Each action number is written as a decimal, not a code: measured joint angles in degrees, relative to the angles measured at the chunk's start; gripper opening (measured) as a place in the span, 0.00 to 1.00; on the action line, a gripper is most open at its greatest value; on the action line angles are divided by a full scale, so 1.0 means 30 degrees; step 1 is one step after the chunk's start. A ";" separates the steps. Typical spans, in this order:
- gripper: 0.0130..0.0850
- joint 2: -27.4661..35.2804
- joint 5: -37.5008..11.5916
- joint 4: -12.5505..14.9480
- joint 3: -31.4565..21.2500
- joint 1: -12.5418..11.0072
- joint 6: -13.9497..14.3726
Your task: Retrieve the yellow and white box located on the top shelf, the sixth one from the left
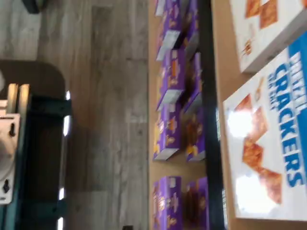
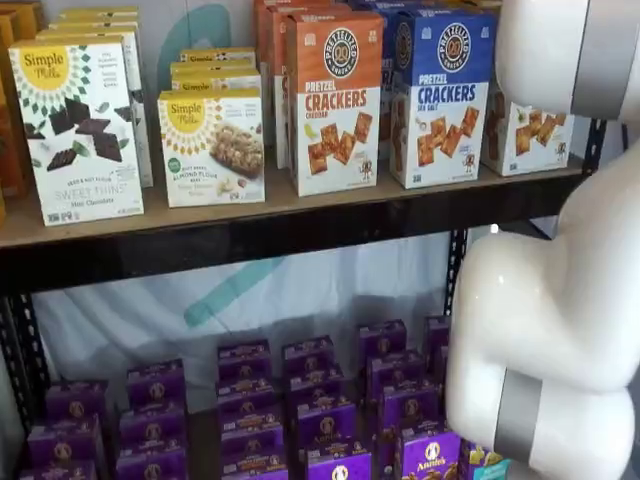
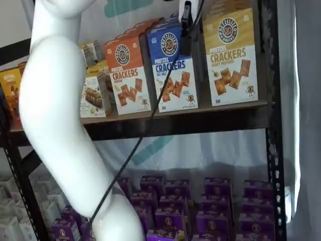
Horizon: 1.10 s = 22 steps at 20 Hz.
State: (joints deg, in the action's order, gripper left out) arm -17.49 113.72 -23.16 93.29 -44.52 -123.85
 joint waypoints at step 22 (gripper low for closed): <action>1.00 0.0583 -0.4718 -0.5003 0.0058 -0.1399 0.0321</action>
State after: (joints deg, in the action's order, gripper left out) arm -15.74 99.57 -38.17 93.46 -48.71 -122.88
